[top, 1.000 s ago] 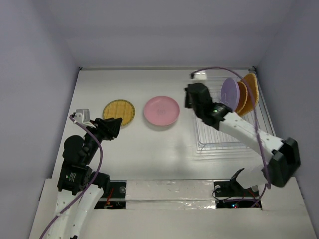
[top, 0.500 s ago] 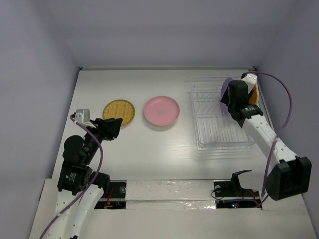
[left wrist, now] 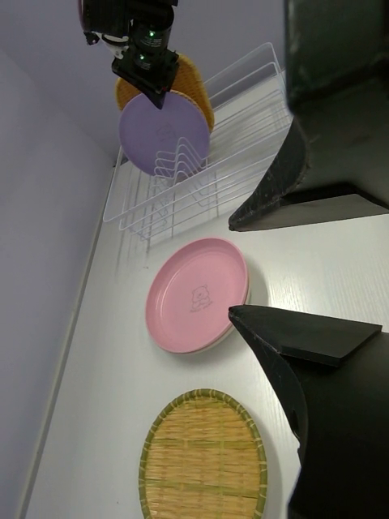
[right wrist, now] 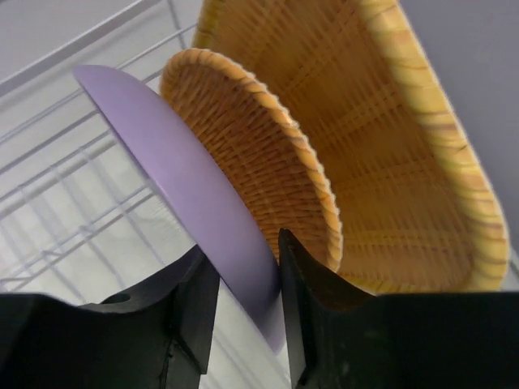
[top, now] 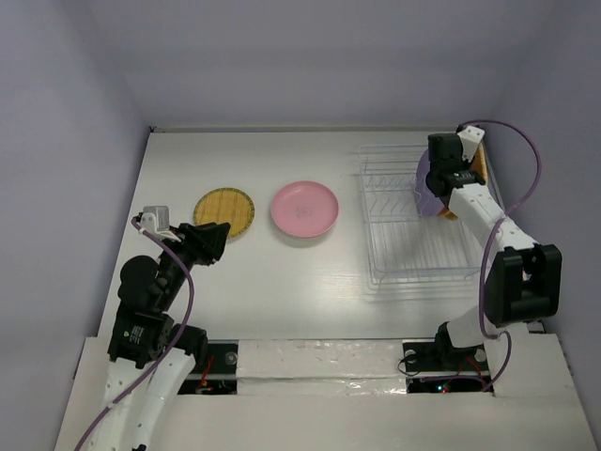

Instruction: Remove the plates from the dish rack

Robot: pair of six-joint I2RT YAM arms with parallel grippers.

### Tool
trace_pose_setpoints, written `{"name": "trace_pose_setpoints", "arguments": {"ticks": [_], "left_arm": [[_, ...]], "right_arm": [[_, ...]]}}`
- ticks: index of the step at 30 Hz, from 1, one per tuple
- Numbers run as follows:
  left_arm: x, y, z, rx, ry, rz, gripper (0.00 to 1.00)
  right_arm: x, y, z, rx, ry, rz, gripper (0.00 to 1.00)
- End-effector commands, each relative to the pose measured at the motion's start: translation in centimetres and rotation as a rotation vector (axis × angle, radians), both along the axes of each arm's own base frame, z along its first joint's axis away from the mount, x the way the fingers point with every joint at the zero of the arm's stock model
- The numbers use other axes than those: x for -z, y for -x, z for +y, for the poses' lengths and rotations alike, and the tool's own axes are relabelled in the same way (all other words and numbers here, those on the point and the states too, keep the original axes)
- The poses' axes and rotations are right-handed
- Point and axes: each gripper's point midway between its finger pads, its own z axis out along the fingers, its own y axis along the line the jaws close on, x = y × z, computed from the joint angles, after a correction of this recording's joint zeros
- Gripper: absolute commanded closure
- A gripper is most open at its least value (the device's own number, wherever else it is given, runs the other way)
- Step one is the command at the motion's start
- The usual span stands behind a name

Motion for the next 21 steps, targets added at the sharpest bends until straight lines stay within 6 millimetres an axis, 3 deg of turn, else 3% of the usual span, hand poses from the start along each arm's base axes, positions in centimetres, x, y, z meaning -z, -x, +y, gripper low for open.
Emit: {"name": "trace_pose_setpoints", "arguments": {"ticks": [1, 4, 6, 13, 21], "left_arm": [[-1.3, 0.1, -0.1, 0.008, 0.013, -0.054, 0.62], [-1.4, 0.1, -0.1, 0.005, 0.013, -0.055, 0.62], [-1.5, 0.2, -0.1, 0.007, 0.016, -0.058, 0.62], [-1.3, 0.0, 0.0, 0.001, 0.014, -0.05, 0.61], [-1.3, 0.0, 0.1, -0.005, 0.014, -0.05, 0.6]], "right_arm": [[-2.7, -0.8, -1.0, 0.044, 0.045, -0.053, 0.68], [-3.9, -0.3, -1.4, 0.049, 0.068, -0.058, 0.79], [-4.7, 0.3, -1.7, 0.057, 0.084, -0.071, 0.81], [-9.0, 1.6, -0.3, -0.007, 0.131, -0.118, 1.0], [-11.1, 3.4, 0.8, -0.001, 0.193, -0.104, 1.0]]}}
